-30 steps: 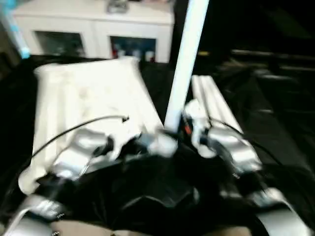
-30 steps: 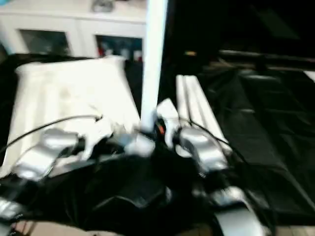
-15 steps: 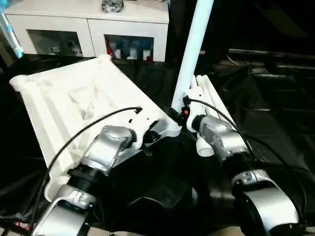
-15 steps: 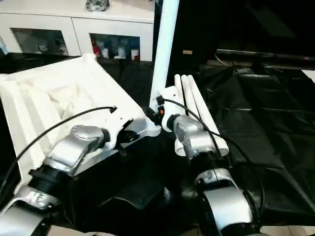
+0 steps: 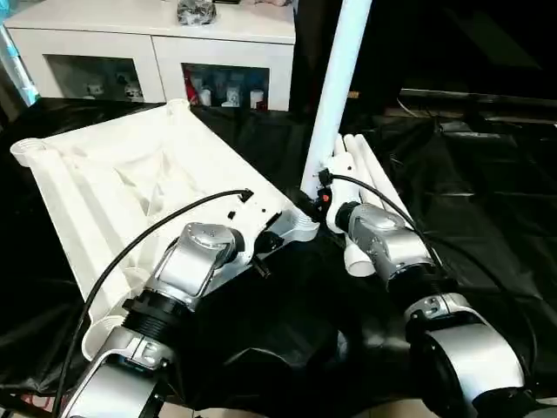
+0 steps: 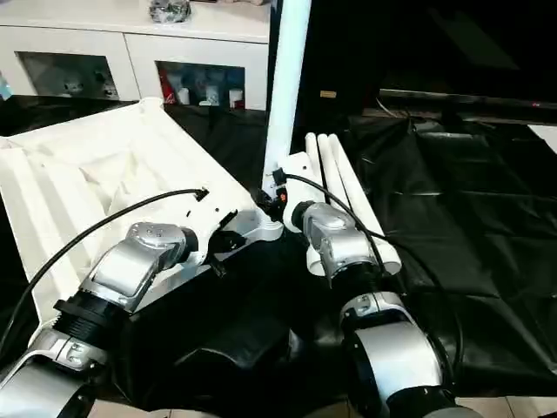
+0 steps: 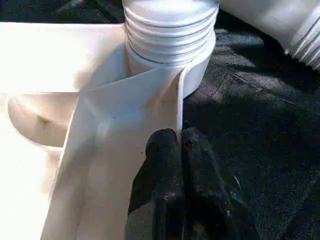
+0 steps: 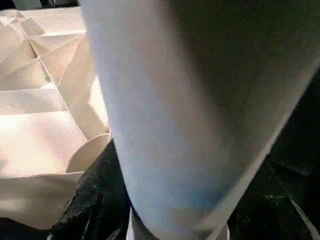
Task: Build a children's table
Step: Rotate leg to tighten
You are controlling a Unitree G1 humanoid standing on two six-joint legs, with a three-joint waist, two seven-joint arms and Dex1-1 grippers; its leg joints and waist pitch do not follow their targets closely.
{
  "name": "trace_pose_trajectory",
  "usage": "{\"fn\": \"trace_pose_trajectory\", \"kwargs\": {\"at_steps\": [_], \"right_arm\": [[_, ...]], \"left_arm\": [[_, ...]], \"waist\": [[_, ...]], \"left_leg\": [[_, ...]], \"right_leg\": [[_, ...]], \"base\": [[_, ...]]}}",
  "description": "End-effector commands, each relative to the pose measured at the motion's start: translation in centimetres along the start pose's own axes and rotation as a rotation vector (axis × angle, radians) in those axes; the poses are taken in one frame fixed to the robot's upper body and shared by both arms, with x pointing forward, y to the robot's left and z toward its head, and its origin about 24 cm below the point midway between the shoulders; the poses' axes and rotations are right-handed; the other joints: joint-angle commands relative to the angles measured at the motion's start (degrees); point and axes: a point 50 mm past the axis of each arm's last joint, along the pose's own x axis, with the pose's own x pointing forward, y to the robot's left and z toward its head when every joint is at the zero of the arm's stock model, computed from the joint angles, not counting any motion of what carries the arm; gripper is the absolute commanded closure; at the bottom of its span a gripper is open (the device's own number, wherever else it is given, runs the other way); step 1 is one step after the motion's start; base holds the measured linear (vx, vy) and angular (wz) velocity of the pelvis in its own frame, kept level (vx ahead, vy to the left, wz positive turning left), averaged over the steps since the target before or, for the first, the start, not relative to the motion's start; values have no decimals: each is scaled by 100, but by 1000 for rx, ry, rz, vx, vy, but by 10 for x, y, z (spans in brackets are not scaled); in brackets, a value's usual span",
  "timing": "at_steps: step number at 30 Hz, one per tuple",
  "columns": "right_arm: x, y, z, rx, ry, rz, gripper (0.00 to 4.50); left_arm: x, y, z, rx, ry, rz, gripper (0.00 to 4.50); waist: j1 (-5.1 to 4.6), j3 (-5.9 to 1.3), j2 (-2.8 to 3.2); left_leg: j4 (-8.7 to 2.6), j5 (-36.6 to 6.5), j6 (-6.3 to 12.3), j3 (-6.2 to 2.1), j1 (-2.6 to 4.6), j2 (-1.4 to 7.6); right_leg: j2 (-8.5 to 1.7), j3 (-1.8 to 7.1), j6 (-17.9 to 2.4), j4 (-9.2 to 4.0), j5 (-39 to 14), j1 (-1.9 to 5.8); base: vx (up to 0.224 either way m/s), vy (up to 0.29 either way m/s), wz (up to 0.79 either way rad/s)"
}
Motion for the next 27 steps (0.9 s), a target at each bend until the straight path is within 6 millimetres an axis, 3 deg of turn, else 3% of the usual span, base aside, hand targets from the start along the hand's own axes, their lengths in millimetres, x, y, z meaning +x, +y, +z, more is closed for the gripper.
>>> {"fn": "trace_pose_trajectory", "kwargs": {"at_steps": [1,4,9,10,11,16,22,27], "right_arm": [[4,27,-50,111,175,111,177],[4,26,-42,92,138,132,142],[1,22,-35,68,106,172,105],[-1,20,-32,56,95,185,95],[-3,17,-29,27,89,196,88],[-14,8,-19,-76,71,263,60],[-30,-1,-11,-149,72,323,60],[-40,-7,-8,-175,81,358,60]], "left_arm": [[1,-15,31,91,-122,-76,450],[-1,-15,31,124,-136,-100,450],[-4,-16,29,138,-140,-133,450],[-5,-16,27,141,-135,-139,450],[-6,-15,26,151,-134,-145,450],[-11,-11,20,182,-132,-171,450],[-16,-7,13,204,-126,-207,450],[-20,-7,9,219,-132,-252,450]], "waist": [[6,-197,78],[19,-227,79],[41,-229,82],[52,-232,130],[46,-237,115],[83,-273,114],[137,-259,109],[190,-275,104]], "left_leg": [[-428,-2271,-100,-159,53,298],[-425,-1815,-15,-127,5,306],[-412,-1621,81,-110,1,309],[-406,-1516,86,-107,1,311],[-406,-1472,99,-101,0,316],[-346,-874,340,-77,-28,310],[-344,-941,307,-69,-11,318],[-325,-748,356,-70,-5,317]], "right_leg": [[-509,301,-910,-576,-2327,82],[-494,306,-1099,-500,-1555,131],[-504,305,-1167,-486,-1450,162],[-501,310,-1211,-467,-1275,165],[-493,308,-1233,-466,-1171,169],[-478,285,-1481,-358,-79,230],[-485,293,-1427,-374,-383,234],[-484,290,-1426,-345,-149,248]], "base": [[0,0,0],[0,0,0],[0,0,0],[0,0,0],[0,0,0],[0,0,0],[0,0,0],[0,0,0]]}}
